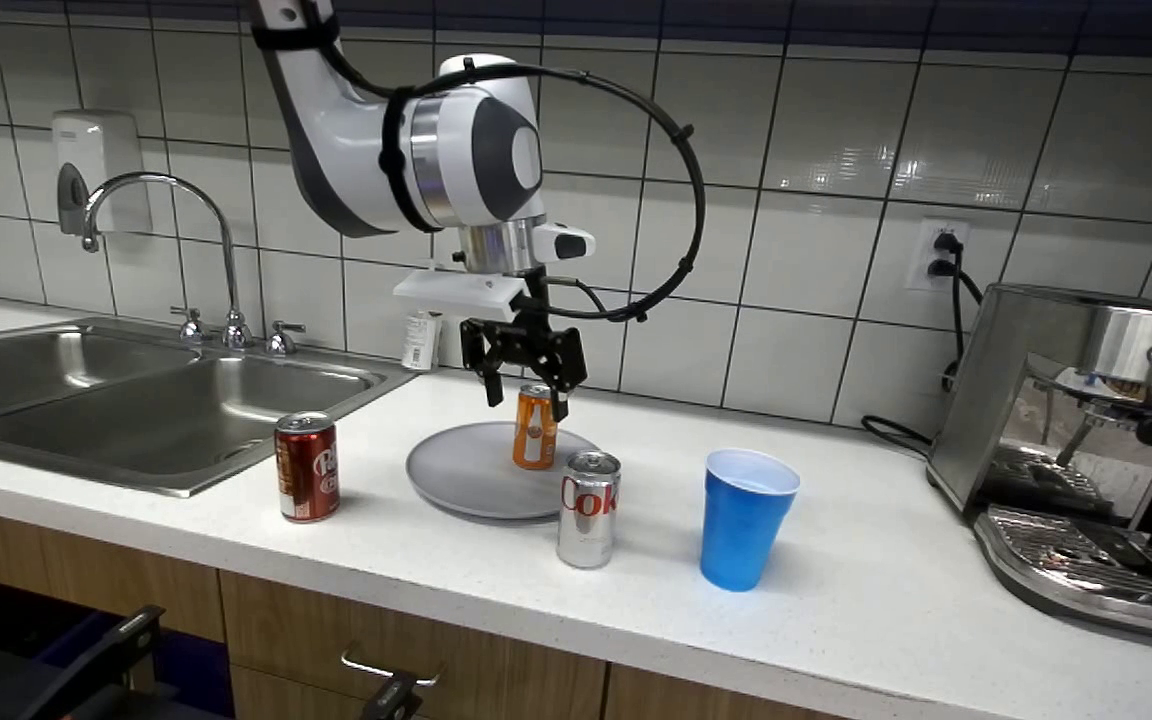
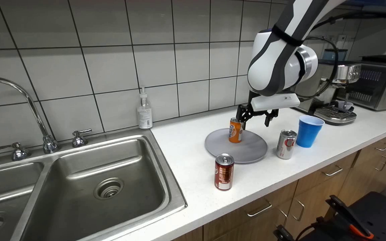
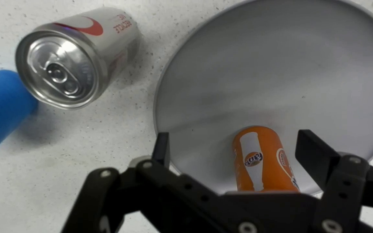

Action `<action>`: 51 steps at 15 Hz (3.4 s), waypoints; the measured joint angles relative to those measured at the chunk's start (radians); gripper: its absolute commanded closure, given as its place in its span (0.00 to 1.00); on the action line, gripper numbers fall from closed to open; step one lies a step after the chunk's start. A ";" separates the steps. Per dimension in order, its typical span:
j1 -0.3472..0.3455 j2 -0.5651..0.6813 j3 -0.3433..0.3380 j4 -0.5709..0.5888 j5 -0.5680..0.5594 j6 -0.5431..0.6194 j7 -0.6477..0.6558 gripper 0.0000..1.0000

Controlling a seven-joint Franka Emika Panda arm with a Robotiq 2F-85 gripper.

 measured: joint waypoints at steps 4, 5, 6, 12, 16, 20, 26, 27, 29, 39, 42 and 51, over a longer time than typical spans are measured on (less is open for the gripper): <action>0.000 0.010 0.009 0.005 0.055 0.000 -0.038 0.00; -0.001 0.013 0.012 0.010 0.068 0.000 -0.050 0.00; -0.001 0.018 0.013 0.016 0.073 0.000 -0.060 0.00; -0.006 0.059 0.013 0.070 0.073 0.000 -0.098 0.00; -0.007 0.089 0.014 0.108 0.075 -0.001 -0.117 0.00; -0.011 0.125 0.029 0.139 0.115 -0.005 -0.165 0.00; -0.019 0.182 0.057 0.192 0.163 -0.009 -0.210 0.00; -0.019 0.191 0.057 0.201 0.164 -0.009 -0.211 0.00; -0.020 0.209 0.057 0.221 0.164 -0.010 -0.211 0.00; -0.026 0.279 0.066 0.299 0.186 -0.021 -0.215 0.00; -0.039 0.291 0.085 0.318 0.214 -0.029 -0.224 0.00; -0.055 0.300 0.096 0.353 0.235 -0.072 -0.227 0.00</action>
